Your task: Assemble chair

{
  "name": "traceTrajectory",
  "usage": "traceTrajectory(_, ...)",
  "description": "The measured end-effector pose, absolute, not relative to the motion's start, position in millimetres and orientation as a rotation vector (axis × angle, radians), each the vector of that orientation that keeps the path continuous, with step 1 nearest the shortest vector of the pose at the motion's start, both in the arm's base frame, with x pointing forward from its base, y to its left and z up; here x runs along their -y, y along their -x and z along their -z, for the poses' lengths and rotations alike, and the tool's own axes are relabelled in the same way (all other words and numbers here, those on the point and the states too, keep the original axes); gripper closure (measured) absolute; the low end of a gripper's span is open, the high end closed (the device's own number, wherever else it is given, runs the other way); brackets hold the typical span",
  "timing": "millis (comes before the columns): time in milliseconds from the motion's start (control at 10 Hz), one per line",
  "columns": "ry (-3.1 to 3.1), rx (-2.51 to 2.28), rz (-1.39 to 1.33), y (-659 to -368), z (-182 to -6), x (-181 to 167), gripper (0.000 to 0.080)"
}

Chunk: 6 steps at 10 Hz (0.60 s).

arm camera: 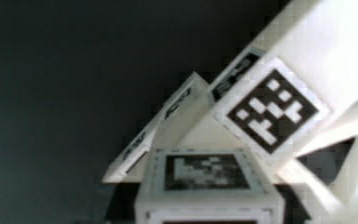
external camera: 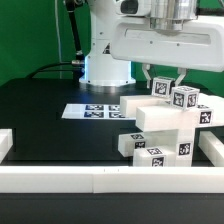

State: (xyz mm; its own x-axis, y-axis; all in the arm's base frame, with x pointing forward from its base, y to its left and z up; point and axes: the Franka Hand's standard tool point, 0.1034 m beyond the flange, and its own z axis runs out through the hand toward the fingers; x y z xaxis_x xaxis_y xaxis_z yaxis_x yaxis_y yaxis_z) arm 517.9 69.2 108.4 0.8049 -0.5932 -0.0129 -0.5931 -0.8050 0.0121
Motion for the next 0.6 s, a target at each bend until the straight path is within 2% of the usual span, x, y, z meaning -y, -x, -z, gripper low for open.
traceTrajectory(600, -2.777, 1.472, 0.032, -517.6, -108.4, -72.5, 0.0528)
